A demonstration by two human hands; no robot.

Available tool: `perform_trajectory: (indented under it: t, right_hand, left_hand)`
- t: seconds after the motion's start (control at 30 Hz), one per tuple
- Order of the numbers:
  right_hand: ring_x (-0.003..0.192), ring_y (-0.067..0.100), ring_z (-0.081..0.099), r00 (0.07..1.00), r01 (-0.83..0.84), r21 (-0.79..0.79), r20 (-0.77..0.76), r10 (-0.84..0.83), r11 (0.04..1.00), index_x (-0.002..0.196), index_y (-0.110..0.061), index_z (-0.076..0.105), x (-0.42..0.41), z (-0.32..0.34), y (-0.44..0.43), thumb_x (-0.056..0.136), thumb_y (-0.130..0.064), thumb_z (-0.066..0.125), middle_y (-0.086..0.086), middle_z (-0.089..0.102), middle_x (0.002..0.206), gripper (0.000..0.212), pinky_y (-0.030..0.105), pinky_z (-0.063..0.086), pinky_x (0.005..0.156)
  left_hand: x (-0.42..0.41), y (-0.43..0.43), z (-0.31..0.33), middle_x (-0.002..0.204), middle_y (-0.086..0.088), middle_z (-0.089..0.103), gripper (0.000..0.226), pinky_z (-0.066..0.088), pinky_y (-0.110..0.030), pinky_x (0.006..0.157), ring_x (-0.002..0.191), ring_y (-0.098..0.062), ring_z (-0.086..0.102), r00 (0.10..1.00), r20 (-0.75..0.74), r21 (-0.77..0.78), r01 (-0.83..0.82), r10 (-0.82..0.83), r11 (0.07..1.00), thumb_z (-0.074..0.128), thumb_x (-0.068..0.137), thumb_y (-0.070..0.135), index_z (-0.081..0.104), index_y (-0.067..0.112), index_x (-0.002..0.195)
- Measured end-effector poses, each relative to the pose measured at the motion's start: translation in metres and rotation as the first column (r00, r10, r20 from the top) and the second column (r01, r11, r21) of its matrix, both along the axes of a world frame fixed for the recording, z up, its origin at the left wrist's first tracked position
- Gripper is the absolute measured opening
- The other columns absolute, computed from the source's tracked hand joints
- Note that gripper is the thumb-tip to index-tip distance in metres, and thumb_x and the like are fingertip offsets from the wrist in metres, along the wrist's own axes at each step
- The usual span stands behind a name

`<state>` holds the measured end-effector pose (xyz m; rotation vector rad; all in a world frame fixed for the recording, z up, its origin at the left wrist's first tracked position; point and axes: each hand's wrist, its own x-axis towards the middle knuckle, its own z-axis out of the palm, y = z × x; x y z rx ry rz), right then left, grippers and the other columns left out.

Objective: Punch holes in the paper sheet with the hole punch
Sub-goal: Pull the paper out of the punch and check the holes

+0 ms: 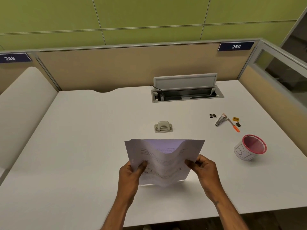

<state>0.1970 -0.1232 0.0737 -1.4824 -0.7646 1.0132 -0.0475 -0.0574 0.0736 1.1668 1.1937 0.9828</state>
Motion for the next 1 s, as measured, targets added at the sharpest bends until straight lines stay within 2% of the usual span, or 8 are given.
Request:
perform_trajectory:
  t: [0.07, 0.2, 0.3, 0.47, 0.6, 0.77, 0.87, 1.0]
  right_hand:
    - [0.086, 0.017, 0.072, 1.0, -0.016, -0.009, -0.016, 0.016, 1.0, 0.087, -0.021, 0.075, 0.0, -0.002, -0.002, 0.08, -0.018, 0.076, 0.002, 0.077, 0.09, 0.008, 0.023, 0.056, 0.074]
    - [0.095, 0.013, 0.072, 0.995, -0.08, -0.01, -0.058, 0.079, 0.997, 0.096, -0.029, 0.073, -0.001, -0.003, -0.006, 0.081, -0.017, 0.075, -0.003, 0.076, 0.102, 0.019, 0.017, 0.056, 0.076]
    - [0.096, 0.013, 0.071, 0.996, -0.083, -0.025, -0.041, 0.082, 0.996, 0.097, -0.031, 0.072, -0.002, -0.003, -0.006, 0.082, -0.021, 0.074, -0.005, 0.076, 0.103, 0.017, 0.018, 0.057, 0.076]
    - [0.093, 0.01, 0.071, 0.998, -0.059, 0.008, -0.016, 0.06, 0.998, 0.094, -0.033, 0.073, -0.002, 0.006, -0.001, 0.082, -0.026, 0.071, -0.008, 0.076, 0.1, 0.014, 0.015, 0.056, 0.074]
    - [0.098, 0.009, 0.07, 0.997, -0.068, 0.078, -0.023, 0.07, 0.995, 0.104, -0.034, 0.071, 0.001, 0.012, 0.0, 0.08, -0.031, 0.071, -0.007, 0.075, 0.106, 0.025, 0.016, 0.056, 0.078]
    - [0.102, 0.011, 0.07, 0.993, -0.092, 0.039, -0.063, 0.095, 0.995, 0.109, -0.032, 0.072, -0.001, -0.004, -0.002, 0.087, -0.015, 0.07, -0.006, 0.075, 0.108, 0.028, 0.012, 0.053, 0.079]
    - [0.103, 0.011, 0.069, 0.994, -0.098, 0.007, -0.053, 0.099, 0.995, 0.108, -0.033, 0.073, -0.003, -0.011, -0.001, 0.09, -0.014, 0.067, -0.007, 0.075, 0.109, 0.027, 0.012, 0.054, 0.08]
    - [0.098, 0.009, 0.07, 0.997, -0.077, 0.0, -0.019, 0.077, 0.997, 0.105, -0.034, 0.073, -0.003, -0.008, 0.003, 0.091, -0.017, 0.066, -0.008, 0.076, 0.106, 0.023, 0.012, 0.054, 0.078]
  left_hand:
    - [-0.001, -0.001, -0.003, 0.1, 0.008, 0.077, 0.021, 0.055, -0.022, 0.073, 0.091, -0.011, 0.073, 1.0, -0.008, -0.004, 0.007, -0.007, 1.0, 0.072, 0.078, 0.042, 0.075, 0.037, 0.098]
    - [-0.006, -0.001, -0.009, 0.105, 0.008, 0.077, 0.023, 0.055, -0.027, 0.082, 0.097, -0.013, 0.072, 0.998, -0.016, -0.012, 0.056, -0.056, 0.998, 0.076, 0.079, 0.034, 0.074, 0.036, 0.102]
    - [-0.006, -0.001, -0.009, 0.107, 0.008, 0.076, 0.028, 0.056, -0.032, 0.085, 0.099, -0.015, 0.072, 0.997, -0.016, -0.017, 0.08, -0.08, 0.997, 0.072, 0.078, 0.043, 0.073, 0.036, 0.105]
    - [-0.001, 0.002, -0.001, 0.108, 0.009, 0.075, 0.022, 0.059, -0.022, 0.076, 0.097, -0.011, 0.071, 0.998, -0.007, 0.0, 0.056, -0.056, 0.998, 0.065, 0.086, 0.044, 0.071, 0.038, 0.106]
    - [-0.001, 0.004, 0.006, 0.107, 0.007, 0.075, 0.025, 0.056, -0.017, 0.075, 0.096, -0.011, 0.07, 0.998, 0.003, 0.052, 0.063, -0.064, 0.997, 0.063, 0.087, 0.047, 0.071, 0.034, 0.107]
    - [0.0, -0.002, -0.005, 0.108, 0.011, 0.074, 0.021, 0.055, -0.025, 0.084, 0.101, -0.01, 0.068, 0.998, -0.005, 0.007, 0.058, -0.058, 0.998, 0.065, 0.091, 0.032, 0.069, 0.036, 0.111]
    - [0.004, -0.007, -0.014, 0.105, 0.016, 0.074, 0.024, 0.054, -0.031, 0.089, 0.099, -0.008, 0.068, 0.999, -0.035, -0.04, 0.023, -0.024, 0.999, 0.062, 0.09, 0.035, 0.068, 0.034, 0.113]
    - [0.007, -0.005, -0.013, 0.105, 0.016, 0.074, 0.02, 0.053, -0.025, 0.083, 0.097, -0.005, 0.067, 0.999, -0.052, -0.028, 0.01, -0.012, 1.0, 0.056, 0.096, 0.032, 0.066, 0.034, 0.113]
